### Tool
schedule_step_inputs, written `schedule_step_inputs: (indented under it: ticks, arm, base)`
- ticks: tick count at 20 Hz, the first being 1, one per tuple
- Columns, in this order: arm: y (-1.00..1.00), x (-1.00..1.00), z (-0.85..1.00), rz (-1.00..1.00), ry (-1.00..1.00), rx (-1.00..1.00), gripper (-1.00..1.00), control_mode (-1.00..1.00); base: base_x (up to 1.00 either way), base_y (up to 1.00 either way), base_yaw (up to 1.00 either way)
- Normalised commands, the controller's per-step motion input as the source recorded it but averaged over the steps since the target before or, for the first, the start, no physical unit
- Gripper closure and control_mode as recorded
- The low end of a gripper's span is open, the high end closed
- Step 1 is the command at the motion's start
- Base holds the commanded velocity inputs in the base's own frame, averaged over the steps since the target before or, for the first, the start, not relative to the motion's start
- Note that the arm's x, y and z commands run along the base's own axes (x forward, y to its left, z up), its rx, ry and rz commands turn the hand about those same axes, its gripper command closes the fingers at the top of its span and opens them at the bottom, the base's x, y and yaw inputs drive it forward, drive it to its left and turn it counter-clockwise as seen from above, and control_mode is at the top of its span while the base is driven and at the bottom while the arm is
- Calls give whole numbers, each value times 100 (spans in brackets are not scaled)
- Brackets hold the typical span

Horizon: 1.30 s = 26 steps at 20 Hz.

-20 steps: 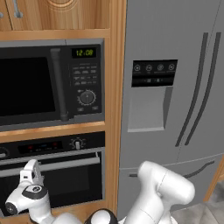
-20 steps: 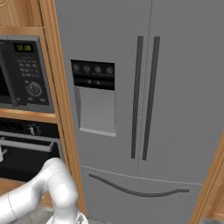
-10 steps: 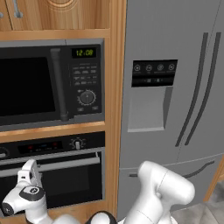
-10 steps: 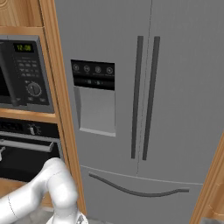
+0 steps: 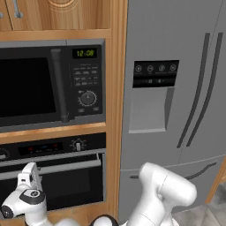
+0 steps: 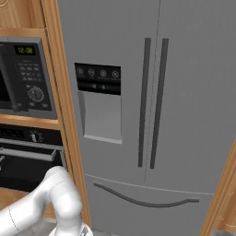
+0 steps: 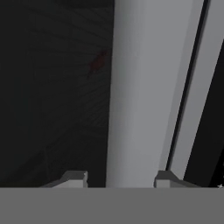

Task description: Take the fish from the oven and place it on the plate on the counter.

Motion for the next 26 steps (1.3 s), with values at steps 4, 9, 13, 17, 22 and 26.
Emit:
schedule_step_inputs:
  ticks: [4, 9, 13, 17, 22, 26]
  arm:
    - [0, -68, -31, 9, 16, 0, 100, -100]
    - [0, -84, -54, 10, 25, 0, 100, -100]
    - [0, -81, -77, 10, 29, -1, 100, -100]
    - [0, -84, -86, 10, 28, -3, 100, -100]
    - [0, -92, -95, 9, 26, -4, 100, -100]
    - [0, -95, -100, 9, 23, -5, 100, -100]
  base:
    - [0, 0, 0]
    - [0, 0, 0]
    - [0, 0, 0]
    - [0, 0, 0]
    - [0, 0, 0]
    - [0, 0, 0]
